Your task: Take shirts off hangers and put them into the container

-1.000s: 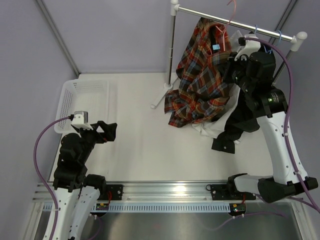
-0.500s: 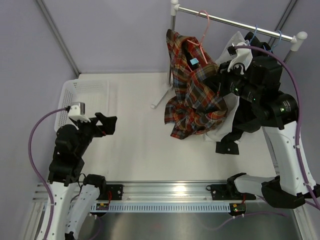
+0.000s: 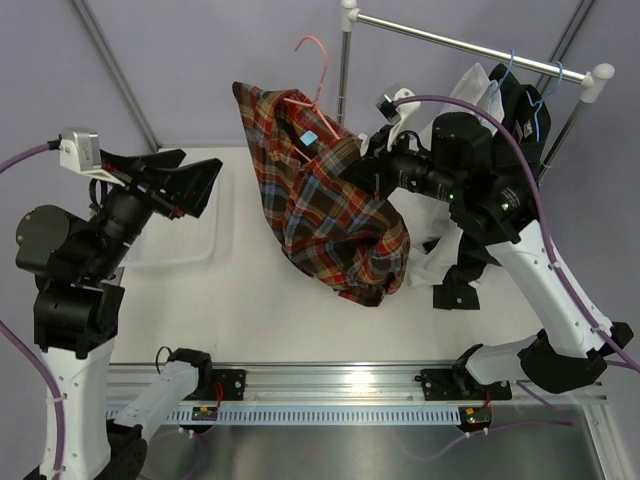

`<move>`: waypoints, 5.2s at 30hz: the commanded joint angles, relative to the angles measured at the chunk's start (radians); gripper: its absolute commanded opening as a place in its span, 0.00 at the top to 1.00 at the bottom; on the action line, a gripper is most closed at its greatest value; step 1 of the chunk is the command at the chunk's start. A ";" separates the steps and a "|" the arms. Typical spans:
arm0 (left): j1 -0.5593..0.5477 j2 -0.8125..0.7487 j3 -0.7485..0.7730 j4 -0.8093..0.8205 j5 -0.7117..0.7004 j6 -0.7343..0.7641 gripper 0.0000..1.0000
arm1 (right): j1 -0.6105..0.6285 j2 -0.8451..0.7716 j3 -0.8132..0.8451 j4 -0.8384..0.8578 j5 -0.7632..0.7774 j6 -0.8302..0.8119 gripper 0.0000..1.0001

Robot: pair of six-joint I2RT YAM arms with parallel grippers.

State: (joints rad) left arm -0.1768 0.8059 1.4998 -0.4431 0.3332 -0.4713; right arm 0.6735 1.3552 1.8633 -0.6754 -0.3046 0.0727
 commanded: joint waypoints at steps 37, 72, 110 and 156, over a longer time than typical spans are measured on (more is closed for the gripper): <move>-0.546 0.516 0.238 0.044 -0.632 0.384 0.29 | 0.132 0.013 -0.277 0.264 0.078 -0.002 1.00; -0.546 0.358 -0.179 0.277 -0.786 0.448 1.00 | 0.132 -0.132 -0.328 0.133 0.125 0.031 0.23; -0.546 0.335 -0.260 0.277 -1.048 0.284 1.00 | 0.253 0.111 -0.495 0.556 0.399 0.636 0.82; -0.336 0.286 -0.297 0.245 -0.797 0.267 1.00 | -0.023 -0.496 -0.785 0.077 0.472 0.486 1.00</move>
State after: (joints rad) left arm -0.5934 1.1412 1.2102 -0.2504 -0.3588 -0.2630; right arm 0.7204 0.9077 1.0653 -0.5106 0.1455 0.5991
